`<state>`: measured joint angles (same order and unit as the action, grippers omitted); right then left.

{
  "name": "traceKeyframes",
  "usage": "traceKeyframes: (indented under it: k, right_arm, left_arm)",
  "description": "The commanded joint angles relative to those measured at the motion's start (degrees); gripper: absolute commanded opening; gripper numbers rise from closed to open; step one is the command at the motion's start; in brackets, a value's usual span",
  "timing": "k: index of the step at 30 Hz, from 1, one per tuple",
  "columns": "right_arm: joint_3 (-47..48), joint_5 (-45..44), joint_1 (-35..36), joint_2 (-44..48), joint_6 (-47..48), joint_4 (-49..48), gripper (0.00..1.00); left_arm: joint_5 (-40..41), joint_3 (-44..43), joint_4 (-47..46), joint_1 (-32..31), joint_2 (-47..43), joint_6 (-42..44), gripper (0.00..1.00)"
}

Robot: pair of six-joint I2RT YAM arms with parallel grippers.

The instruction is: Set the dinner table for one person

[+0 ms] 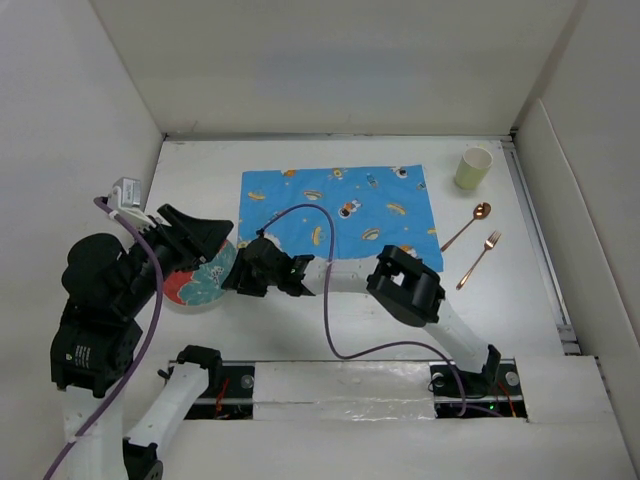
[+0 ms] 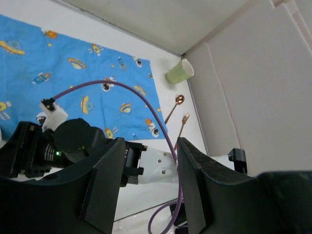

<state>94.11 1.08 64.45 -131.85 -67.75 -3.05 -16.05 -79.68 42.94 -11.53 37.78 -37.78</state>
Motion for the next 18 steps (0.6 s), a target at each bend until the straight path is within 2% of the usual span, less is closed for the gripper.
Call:
traceKeyframes:
  k: [1,6,8,9,10,11,16,18]
  right_arm:
    - [4.15,-6.62,1.12,-2.53,-5.37,-2.15,0.56]
    - [8.02,-7.67,1.12,-6.83,-8.8,-0.21,0.44]
    - [9.77,-7.32,1.12,-7.8,-9.42,-0.03,0.33]
    - [10.56,-7.15,1.12,-8.42,-9.42,0.49,0.26]
    - [12.14,-6.71,1.12,-9.12,-8.81,0.85,0.08]
    - [12.59,-5.92,1.12,-9.21,-8.11,0.59,0.0]
    - [11.98,-1.62,1.12,-3.6,1.36,-4.49,0.0]
    - [11.8,0.83,0.6,2.02,4.1,-4.6,0.0]
  left_arm:
    - [-1.35,-1.17,2.93,-0.07,0.19,2.35,0.44]
    - [-0.73,-2.23,3.91,-0.07,0.1,4.12,0.45]
    - [-0.73,-2.5,3.91,-0.07,-0.07,4.47,0.45]
    - [-0.56,-2.5,3.91,-0.59,-0.25,4.47,0.45]
    - [-0.38,-2.67,4.08,-0.6,-0.25,4.56,0.45]
    - [-0.03,-2.85,4.17,-1.12,-0.25,4.64,0.45]
    - [2.95,-5.12,3.91,-1.13,0.19,5.17,0.45]
    - [6.55,-6.53,4.17,-1.13,0.71,5.87,0.47]
